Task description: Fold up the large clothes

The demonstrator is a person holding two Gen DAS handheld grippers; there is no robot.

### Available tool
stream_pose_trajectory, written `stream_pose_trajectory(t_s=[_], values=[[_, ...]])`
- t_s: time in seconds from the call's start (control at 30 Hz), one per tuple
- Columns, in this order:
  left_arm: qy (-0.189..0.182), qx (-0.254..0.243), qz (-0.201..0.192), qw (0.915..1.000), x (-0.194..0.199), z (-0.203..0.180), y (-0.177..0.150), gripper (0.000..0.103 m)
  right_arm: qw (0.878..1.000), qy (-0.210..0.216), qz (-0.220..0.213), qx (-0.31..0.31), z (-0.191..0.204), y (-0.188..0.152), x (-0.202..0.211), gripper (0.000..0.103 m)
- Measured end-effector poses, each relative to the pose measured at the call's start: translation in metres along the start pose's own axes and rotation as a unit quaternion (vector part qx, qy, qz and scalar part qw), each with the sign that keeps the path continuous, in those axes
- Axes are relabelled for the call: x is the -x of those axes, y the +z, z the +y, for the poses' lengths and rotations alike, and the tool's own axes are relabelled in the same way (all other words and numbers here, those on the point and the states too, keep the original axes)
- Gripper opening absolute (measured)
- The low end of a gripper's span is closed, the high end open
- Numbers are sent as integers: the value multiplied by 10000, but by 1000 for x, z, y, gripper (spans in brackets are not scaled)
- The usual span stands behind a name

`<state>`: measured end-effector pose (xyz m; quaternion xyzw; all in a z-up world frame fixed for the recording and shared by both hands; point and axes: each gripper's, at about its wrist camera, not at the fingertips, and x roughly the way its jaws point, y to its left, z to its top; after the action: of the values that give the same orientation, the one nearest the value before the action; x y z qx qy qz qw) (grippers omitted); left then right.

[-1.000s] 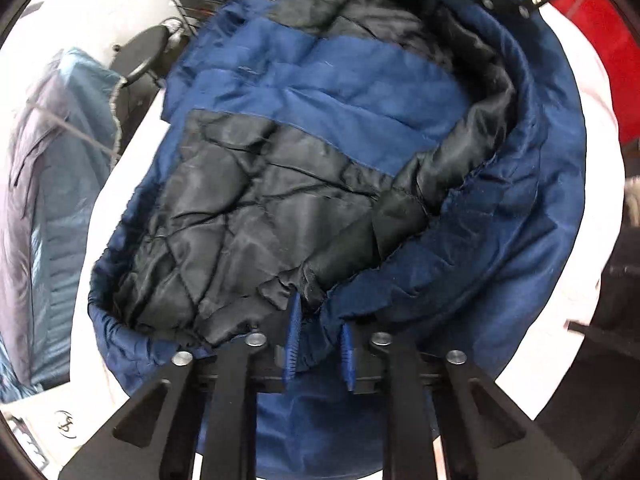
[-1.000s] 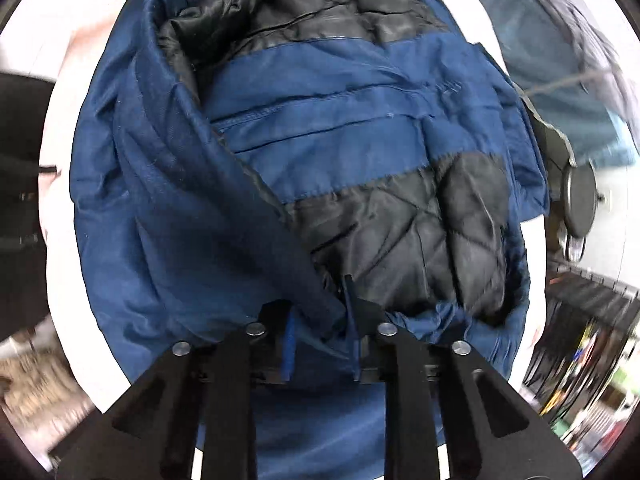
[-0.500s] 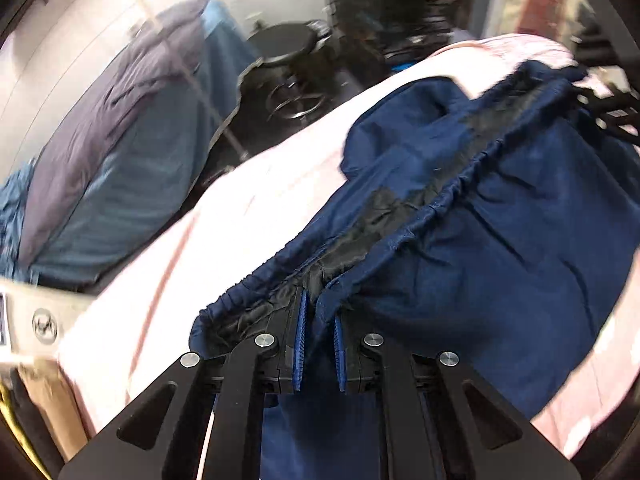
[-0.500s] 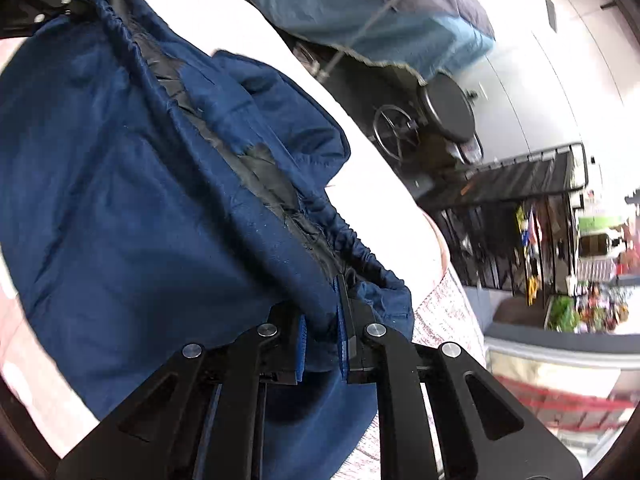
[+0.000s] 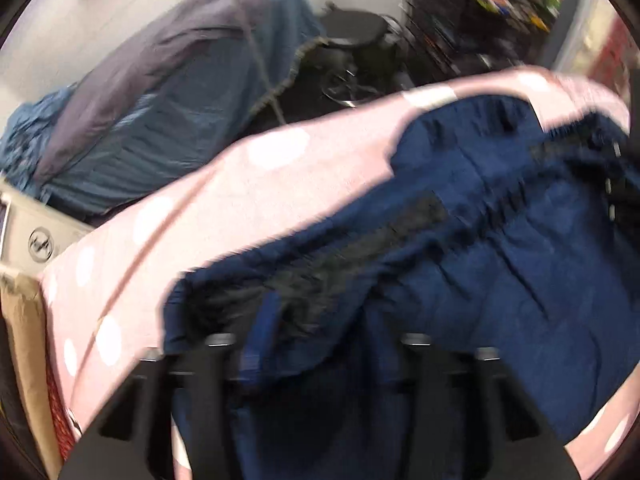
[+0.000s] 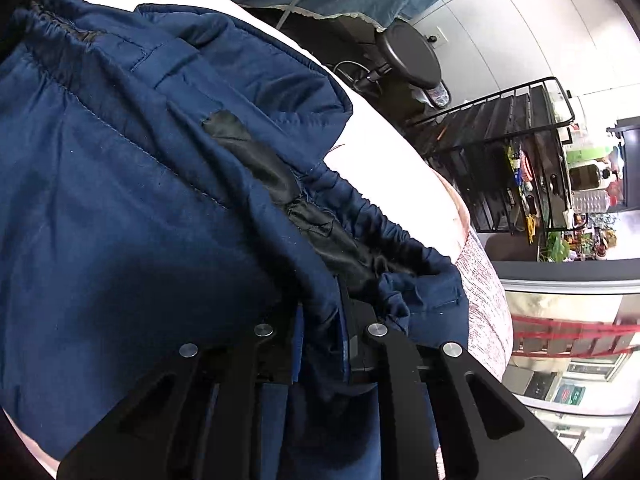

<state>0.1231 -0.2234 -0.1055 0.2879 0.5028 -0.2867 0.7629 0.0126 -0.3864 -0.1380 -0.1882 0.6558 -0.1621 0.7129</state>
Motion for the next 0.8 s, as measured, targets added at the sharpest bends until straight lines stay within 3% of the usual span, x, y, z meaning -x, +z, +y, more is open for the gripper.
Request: stream_pose_trajectory(t_s=[0.07, 0.17, 0.33, 0.4, 0.43, 0.5, 0.53, 0.57, 0.6, 0.7, 0.8], values=[[-131, 449, -290, 9985, 15, 21, 1, 69, 9995, 138, -84, -278, -6, -2, 2, 21], [-56, 782, -459, 9959, 27, 45, 8, 69, 9879, 964, -119, -1208, -38, -10, 3, 23], [185, 639, -699, 9953, 49, 58, 1, 70, 9677, 1846, -226, -1702, -60, -18, 8, 24], [113, 650, -724, 9952, 54, 57, -5, 71, 9581, 2146, -362, -1863, -70, -22, 9, 32], [77, 651, -725, 9952, 57, 55, -9, 71, 9583, 2130, -379, -1865, -74, -23, 10, 35], [-5, 631, -718, 9954, 62, 49, -20, 71, 9713, 1697, -503, -1589, -75, -24, 18, 56], [-26, 627, -716, 9955, 63, 46, -26, 71, 9753, 1528, -559, -1493, -73, -24, 21, 58], [-76, 632, -682, 9956, 63, 41, -32, 71, 9809, 1204, -704, -1355, -73, -23, 28, 73], [-119, 639, -643, 9958, 62, 37, -36, 71, 9834, 923, -799, -1342, -83, -18, 28, 80], [-224, 650, -537, 9962, 63, 23, -54, 71, 9751, 386, -1345, -1723, -104, -22, 50, 80], [-308, 645, -494, 9962, 65, 11, -67, 71, 9613, 481, -1246, -2410, -130, -28, 57, 80]])
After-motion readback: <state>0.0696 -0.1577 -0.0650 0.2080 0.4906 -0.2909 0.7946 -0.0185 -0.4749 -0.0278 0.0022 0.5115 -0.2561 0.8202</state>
